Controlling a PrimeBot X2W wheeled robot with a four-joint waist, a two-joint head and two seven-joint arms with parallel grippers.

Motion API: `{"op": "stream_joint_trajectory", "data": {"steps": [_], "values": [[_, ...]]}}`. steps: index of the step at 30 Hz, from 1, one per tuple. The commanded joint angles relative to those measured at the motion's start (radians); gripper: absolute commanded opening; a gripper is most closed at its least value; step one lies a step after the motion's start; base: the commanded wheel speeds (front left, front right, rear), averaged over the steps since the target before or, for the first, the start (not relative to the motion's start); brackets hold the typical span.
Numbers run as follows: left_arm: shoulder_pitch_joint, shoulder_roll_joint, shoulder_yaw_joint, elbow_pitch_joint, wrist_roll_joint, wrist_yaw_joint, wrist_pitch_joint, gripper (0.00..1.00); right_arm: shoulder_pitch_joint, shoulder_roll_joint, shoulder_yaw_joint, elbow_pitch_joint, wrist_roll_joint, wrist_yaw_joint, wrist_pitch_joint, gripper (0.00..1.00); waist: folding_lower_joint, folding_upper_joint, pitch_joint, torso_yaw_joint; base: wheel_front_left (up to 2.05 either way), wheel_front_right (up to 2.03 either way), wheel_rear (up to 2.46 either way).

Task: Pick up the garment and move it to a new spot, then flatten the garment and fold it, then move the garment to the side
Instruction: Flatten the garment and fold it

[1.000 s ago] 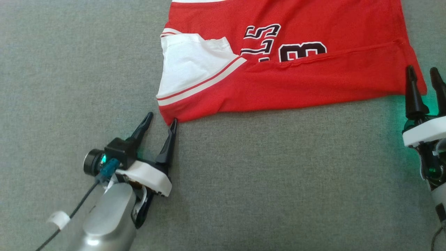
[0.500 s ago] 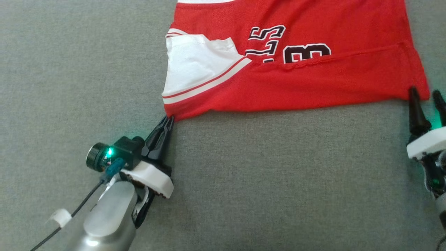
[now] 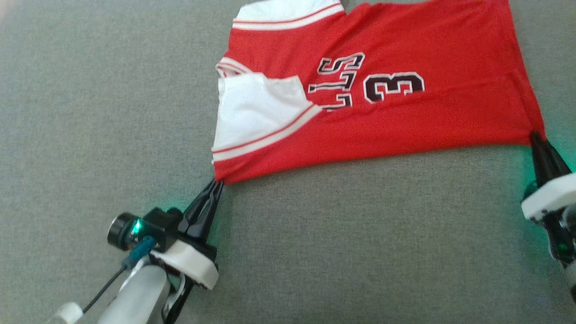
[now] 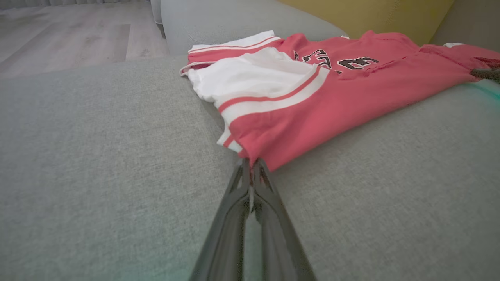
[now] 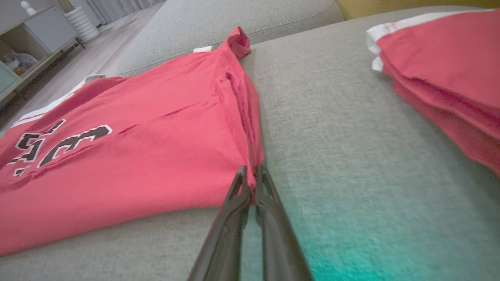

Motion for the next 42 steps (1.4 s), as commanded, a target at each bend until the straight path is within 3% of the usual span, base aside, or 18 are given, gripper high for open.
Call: {"op": "stream_joint_trajectory", "data": {"steps": [1, 15, 38, 39, 40, 41, 42], "values": [[0.018, 0.042, 0.027, -0.044, -0.011, 0.0, 0.008, 0.0, 0.052, -0.05, 0.014, -0.028, 0.008, -0.001, -0.021, 0.0, 0.0, 0.0, -0.017, 0.0, 0.0, 0.0, 0.0], [0.261, 0.118, 0.018, -0.252, -0.047, 0.066, 0.075, 0.0, 0.342, -0.134, -0.013, -0.217, 0.006, -0.001, -0.001, 0.0, 0.0, 0.0, -0.078, -0.034, 0.0, 0.0, 0.0], [0.415, 0.195, -0.02, -0.439, -0.122, 0.058, 0.204, 0.0, 0.594, -0.052, -0.277, -0.433, -0.113, -0.001, 0.137, 0.0, 0.0, 0.0, -0.062, -0.039, 0.0, 0.0, 0.0], [0.414, 0.194, -0.019, -0.441, -0.125, 0.057, 0.201, 0.04, 0.597, -0.047, -0.285, -0.44, -0.118, -0.001, 0.145, 0.12, 0.0, 0.0, -0.059, -0.039, 0.0, 0.0, 0.0], [0.411, 0.192, -0.016, -0.441, -0.125, 0.059, 0.194, 0.78, 0.598, -0.041, -0.292, -0.448, -0.122, -0.001, 0.154, 0.57, 0.0, 0.0, -0.055, -0.039, 0.0, 0.0, 0.0], [0.405, 0.19, -0.013, -0.44, -0.123, 0.061, 0.185, 1.0, 0.597, -0.035, -0.302, -0.459, -0.126, -0.001, 0.155, 1.0, 0.0, 0.0, -0.051, -0.039, 0.0, 0.0, 0.0], [0.394, 0.189, -0.012, -0.439, -0.118, 0.059, 0.177, 1.0, 0.593, -0.028, -0.316, -0.47, -0.136, -0.001, 0.149, 1.0, 0.0, 0.0, -0.047, -0.039, 0.0, 0.0, 0.0]]}}
